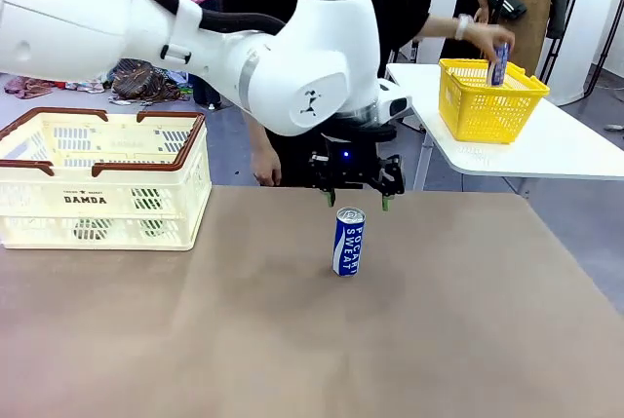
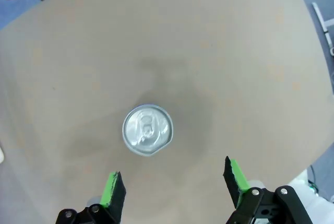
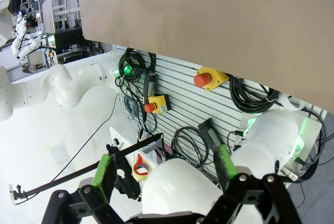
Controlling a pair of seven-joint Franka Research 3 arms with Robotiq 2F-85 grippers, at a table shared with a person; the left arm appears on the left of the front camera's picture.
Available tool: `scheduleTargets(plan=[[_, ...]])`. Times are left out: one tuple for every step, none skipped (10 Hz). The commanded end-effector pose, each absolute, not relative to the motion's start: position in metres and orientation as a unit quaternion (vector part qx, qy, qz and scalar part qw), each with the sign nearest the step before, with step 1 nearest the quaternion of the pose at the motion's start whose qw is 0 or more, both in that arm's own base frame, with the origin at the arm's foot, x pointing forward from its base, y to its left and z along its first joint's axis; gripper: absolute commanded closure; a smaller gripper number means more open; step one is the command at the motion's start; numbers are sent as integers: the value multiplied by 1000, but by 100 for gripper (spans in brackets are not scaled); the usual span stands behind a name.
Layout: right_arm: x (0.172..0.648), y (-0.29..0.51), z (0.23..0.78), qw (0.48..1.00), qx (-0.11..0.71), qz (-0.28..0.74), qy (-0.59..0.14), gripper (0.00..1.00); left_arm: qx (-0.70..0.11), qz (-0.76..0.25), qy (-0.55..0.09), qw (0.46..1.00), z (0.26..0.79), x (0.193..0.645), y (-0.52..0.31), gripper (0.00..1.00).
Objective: Place the drinks into the Shopping basket.
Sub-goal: Pick up one drink and place it into the Shopping basket.
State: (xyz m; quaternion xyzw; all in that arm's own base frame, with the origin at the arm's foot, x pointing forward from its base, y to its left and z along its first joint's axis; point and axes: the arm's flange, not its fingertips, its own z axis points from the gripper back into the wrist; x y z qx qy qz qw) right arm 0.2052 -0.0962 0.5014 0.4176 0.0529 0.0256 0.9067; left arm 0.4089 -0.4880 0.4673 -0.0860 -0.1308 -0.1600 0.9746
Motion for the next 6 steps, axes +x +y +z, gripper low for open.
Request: scheduleTargets(plan=[[206,-96,503,905,422,31,49,0,-42,-120,-158,979,450,416,-502,0],[206,-96,503,905,422,31,49,0,-18,-95,-171,981,442,419,-504,0],[206,-96,503,905,422,31,49,0,-22,-94,-168,981,446,418,-499,0],[206,-96,503,905,422,31,49,0,-46,-93,-170,980,469,413,-477,0],[206,-96,503,905,422,31,49,0,-94,-105,-148,979,512,401,-433,0],[206,-96,503,905,422,31,49,0,-133,-116,-139,974,557,381,-380,0]])
